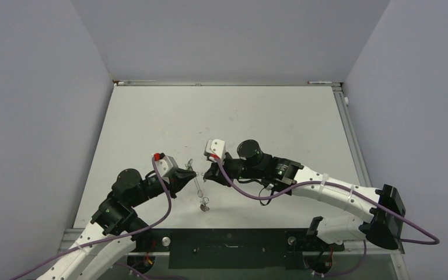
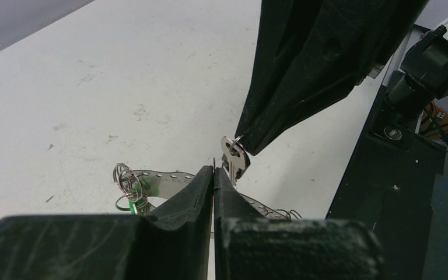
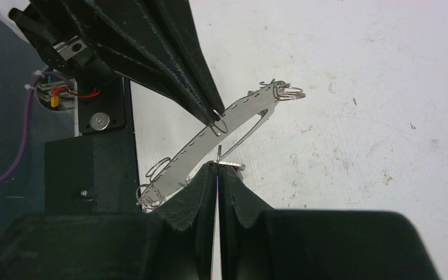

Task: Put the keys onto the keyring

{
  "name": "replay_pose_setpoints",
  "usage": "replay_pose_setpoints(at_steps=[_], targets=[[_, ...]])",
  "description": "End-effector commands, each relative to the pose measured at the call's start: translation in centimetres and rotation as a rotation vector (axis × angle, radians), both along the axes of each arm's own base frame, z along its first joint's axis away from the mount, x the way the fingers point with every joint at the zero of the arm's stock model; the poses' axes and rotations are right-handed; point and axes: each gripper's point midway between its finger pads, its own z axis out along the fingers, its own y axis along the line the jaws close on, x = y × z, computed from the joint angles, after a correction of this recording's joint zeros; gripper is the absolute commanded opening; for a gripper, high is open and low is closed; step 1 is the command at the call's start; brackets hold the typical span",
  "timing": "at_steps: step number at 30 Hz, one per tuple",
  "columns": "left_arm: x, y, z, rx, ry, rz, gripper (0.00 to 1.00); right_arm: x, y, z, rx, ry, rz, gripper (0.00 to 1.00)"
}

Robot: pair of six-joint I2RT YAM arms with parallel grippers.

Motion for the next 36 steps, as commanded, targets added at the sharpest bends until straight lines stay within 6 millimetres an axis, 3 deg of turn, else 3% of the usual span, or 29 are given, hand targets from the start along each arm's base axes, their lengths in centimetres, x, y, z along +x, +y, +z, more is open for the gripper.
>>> replay_pose_setpoints(at_steps=[1, 10, 21, 36], targets=[[0.2, -0.4, 2.5, -0.057, -0.076, -0.016, 0.0, 0.3, 1.4, 3.1, 0.102, -0.012, 0.026, 0.05], [0.1, -0.4, 2.5, -0.057, -0.077, -0.018, 0.0, -1.1, 1.6, 4.0, 0.146, 0.004, 0.104, 0.05], [-0.2, -0.5, 2.8, -0.067, -0.084, -0.037, 0.0, 0.2, 1.7, 3.7, 0.186, 0.079, 0.069, 0.05], [-0.4, -0.5, 3.0, -0.075, -0.091, -0.041, 0.0, -0.1, 1.8, 2.8, 0.173, 0.136, 0.09, 0.05]])
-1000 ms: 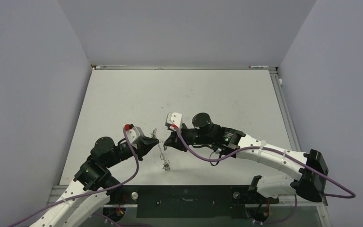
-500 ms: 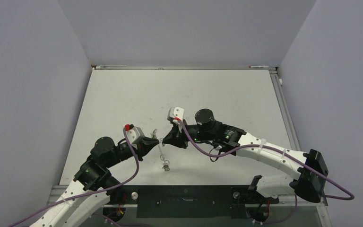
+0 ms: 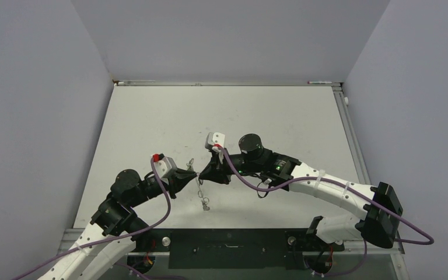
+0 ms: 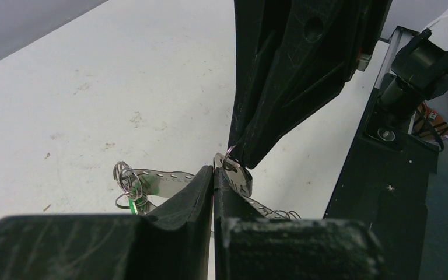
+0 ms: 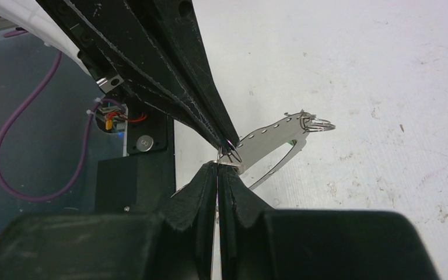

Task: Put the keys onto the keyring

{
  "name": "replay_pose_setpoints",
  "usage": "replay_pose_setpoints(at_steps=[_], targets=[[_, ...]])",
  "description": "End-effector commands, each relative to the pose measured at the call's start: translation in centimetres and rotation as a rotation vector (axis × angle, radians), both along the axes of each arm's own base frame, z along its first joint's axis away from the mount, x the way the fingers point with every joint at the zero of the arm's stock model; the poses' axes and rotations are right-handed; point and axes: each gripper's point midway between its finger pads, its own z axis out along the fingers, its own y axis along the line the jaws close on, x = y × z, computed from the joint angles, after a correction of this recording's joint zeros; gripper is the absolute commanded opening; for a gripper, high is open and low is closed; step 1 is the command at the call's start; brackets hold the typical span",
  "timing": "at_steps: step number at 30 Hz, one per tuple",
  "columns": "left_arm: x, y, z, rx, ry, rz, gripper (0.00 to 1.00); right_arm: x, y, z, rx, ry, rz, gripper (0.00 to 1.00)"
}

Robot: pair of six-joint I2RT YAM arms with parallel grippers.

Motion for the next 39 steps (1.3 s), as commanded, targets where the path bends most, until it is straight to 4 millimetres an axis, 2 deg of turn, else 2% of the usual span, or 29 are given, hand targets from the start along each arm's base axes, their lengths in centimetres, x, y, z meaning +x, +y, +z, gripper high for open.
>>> replay_pose_setpoints(at_steps=[1, 7, 16, 21, 39], targets=[[0.0, -0.2, 2.5, -0.06, -0.074, -0.011, 0.0, 0.5, 0.5, 1.5, 0.068, 0.006, 0.002, 0.05], [0.1, -0.2, 2.5, -0.06, -0.074, -0.011, 0.0, 1.1, 0.1, 1.7, 0.088, 0.039, -0.012, 0.05], [0.1, -0.1, 2.6, -0.062, -0.079, -0.007, 0.0, -0.2, -0.1, 1.2, 0.096, 0.073, 0.051, 0.05], [0.0, -0.1, 2.6, -0.062, -0.079, -0.009, 0.0, -0.7, -0.2, 1.8, 0.128, 0.093, 0.083, 0.05], [-0.2, -0.2, 2.7, -0.068, -0.086, -0.022, 0.0, 0.6, -0.1, 0.9, 0.132, 0.149, 0.061, 0.05]])
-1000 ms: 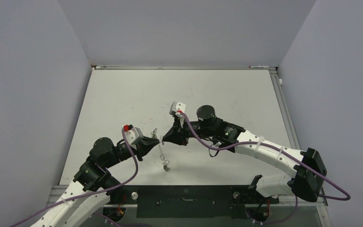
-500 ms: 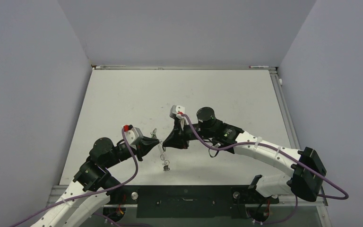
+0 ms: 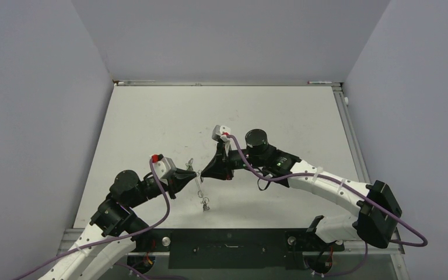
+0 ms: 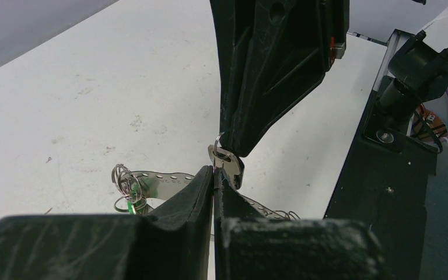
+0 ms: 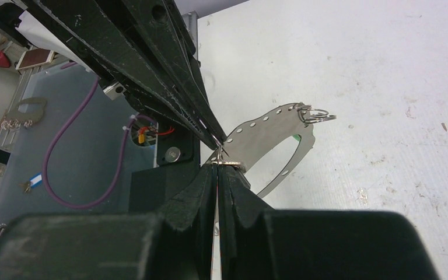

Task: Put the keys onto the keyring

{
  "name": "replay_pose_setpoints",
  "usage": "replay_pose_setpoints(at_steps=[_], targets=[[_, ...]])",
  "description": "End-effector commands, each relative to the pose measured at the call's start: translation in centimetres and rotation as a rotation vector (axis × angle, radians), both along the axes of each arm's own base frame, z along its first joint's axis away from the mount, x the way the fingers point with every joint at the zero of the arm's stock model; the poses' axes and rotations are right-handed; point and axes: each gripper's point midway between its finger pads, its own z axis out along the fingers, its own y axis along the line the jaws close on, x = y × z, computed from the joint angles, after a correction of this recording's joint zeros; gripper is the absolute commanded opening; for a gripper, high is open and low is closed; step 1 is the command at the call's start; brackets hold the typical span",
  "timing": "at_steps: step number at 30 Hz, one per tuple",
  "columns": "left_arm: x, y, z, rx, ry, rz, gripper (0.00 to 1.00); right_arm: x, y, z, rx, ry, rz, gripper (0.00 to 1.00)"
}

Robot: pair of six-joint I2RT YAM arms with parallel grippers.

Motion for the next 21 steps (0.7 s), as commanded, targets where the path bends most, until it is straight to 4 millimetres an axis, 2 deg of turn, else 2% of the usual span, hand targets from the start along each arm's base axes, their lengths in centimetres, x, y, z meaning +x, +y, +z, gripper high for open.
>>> replay_pose_setpoints(at_steps=[1, 21], targets=[[-0.17, -0.27, 2.41, -0.058, -0.074, -0.022, 0.0, 0.07, 0.35, 0.77, 0.05, -0.011, 0.031, 0.05], [-0.32, -0.34, 2.6, -0.065, -0.08, -0.031, 0.0, -0.69, 0.53, 1.28, 0.086, 0.015, 0.068, 0.05]])
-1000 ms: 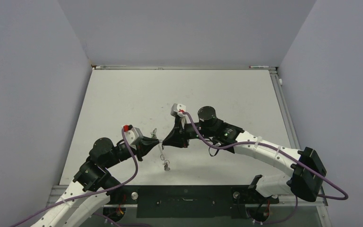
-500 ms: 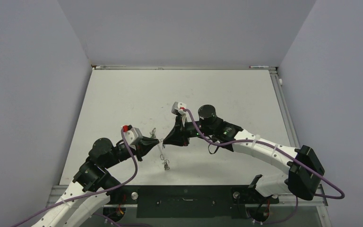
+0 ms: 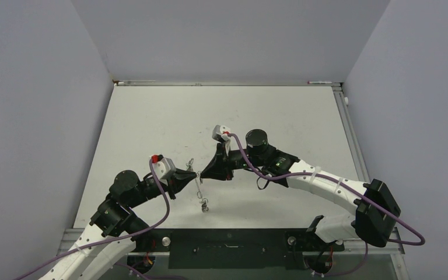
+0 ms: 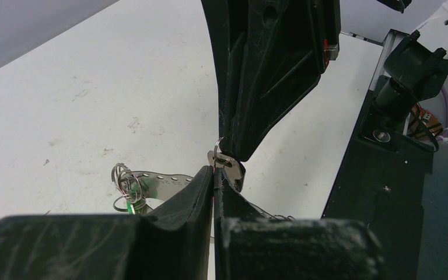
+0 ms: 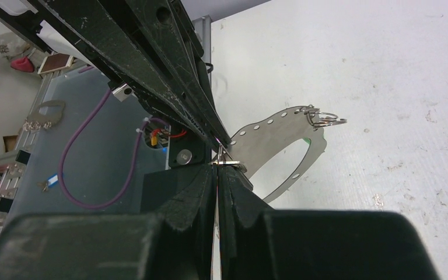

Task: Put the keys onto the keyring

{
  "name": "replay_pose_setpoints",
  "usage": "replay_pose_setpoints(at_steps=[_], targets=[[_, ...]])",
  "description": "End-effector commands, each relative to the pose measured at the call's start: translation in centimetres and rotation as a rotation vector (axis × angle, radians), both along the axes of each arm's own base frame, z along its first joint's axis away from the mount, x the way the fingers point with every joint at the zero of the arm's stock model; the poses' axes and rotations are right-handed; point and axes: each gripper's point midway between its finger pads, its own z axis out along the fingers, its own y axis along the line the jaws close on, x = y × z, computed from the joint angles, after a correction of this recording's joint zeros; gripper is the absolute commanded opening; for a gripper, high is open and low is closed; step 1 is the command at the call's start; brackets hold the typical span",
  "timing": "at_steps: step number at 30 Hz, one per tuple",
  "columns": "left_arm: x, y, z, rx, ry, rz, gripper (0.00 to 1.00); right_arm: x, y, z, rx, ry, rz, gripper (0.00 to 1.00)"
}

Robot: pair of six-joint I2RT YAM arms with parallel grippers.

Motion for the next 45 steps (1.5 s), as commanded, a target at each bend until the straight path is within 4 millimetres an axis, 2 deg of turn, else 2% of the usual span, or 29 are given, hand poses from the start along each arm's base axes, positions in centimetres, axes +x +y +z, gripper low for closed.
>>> replay_pose_setpoints(at_steps=[1, 8, 12, 16, 19, 30, 45], targets=[[-0.1, -0.3, 2.5, -0.062, -0.077, -0.021, 0.0, -0.3, 0.4, 1.5, 0.064, -0.029, 0.038, 0.05], [0.0, -0.2, 2.6, -0.062, -0.08, -0.012, 0.0, -1.0, 0.2, 1.9, 0.077, -0.018, 0.06, 0.05], [-0.2, -0.1, 2.7, -0.066, -0.086, -0.016, 0.0, -1.4, 0.3, 1.5, 0.071, 0.02, 0.083, 0.05], [-0.3, -0.2, 2.7, -0.07, -0.089, -0.023, 0.0, -0.9, 0.6, 0.4, 0.051, 0.044, 0.065, 0.05], [-0.4, -0.2, 2.8, -0.072, -0.091, -0.027, 0.0, -0.6, 0.7, 0.4, 0.053, 0.041, 0.061, 0.05], [-0.7, -0.3, 2.9, -0.08, -0.096, -0.044, 0.0, 0.4, 0.3, 1.3, 0.063, 0.032, 0.052, 0.05], [-1.0, -0.7, 2.8, -0.081, -0.092, -0.072, 0.0, -0.2, 0.3, 2.4, 0.093, 0.03, 0.094, 0.05]])
